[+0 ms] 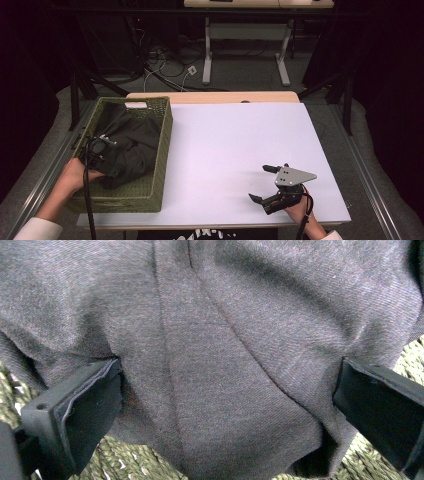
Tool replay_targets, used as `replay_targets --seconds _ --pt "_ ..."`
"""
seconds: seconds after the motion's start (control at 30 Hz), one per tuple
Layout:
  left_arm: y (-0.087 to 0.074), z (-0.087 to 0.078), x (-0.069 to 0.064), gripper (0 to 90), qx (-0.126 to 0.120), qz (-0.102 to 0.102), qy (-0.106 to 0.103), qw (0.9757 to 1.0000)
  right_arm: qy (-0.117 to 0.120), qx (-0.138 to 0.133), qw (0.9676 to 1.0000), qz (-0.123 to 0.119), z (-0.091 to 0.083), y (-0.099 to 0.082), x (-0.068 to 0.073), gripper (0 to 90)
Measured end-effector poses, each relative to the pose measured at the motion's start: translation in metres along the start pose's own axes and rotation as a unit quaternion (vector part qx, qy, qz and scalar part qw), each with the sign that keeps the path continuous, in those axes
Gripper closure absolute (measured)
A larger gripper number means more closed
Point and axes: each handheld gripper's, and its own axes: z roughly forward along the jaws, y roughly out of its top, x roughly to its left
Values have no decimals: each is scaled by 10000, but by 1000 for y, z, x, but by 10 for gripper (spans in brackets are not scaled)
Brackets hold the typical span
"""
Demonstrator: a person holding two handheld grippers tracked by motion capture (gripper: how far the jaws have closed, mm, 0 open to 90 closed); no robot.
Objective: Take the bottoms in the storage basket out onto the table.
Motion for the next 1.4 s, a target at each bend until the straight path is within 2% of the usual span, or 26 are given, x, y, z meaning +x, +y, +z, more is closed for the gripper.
replay_targets --seconds 0.23,0.4,0.67,0.83,0.93,0.97,1.0,1.17,1.2,1.23,1.3,1.4 --pt "5 7 -2 0 214 -6 -38 9998 35 22 10000 -14 1 0 1 4" --pt "7 13 -2 0 390 116 -117 9991 51 19 10000 -13 2 0 0 4" --pt "8 19 -3 0 526 50 -100 9986 64 27 10000 -22 2 0 1 4" --pt "8 24 -7 1 616 91 -64 9980 78 23 10000 -24 2 0 1 4" --pt "8 23 -7 55 614 135 -72 9980 73 22 10000 -28 2 1 1 4" --pt "8 23 -8 110 611 156 -72 9980 77 25 10000 -38 2 1 1 4" --pt "7 22 -8 110 592 173 -87 9981 77 25 10000 -38 2 1 1 4" --pt "7 19 -11 347 515 294 -219 9980 102 38 9999 -36 3 1 0 5" --pt "7 18 -11 425 493 311 -261 9980 119 42 9999 -42 3 1 1 5" --pt "7 18 -10 425 480 322 -296 9979 119 42 9999 -42 3 1 1 5" --pt "7 16 -8 481 423 330 -369 9979 127 51 9999 -42 3 1 1 5" --pt "4 14 -2 545 254 248 -569 9978 122 51 9999 -41 3 1 1 5"
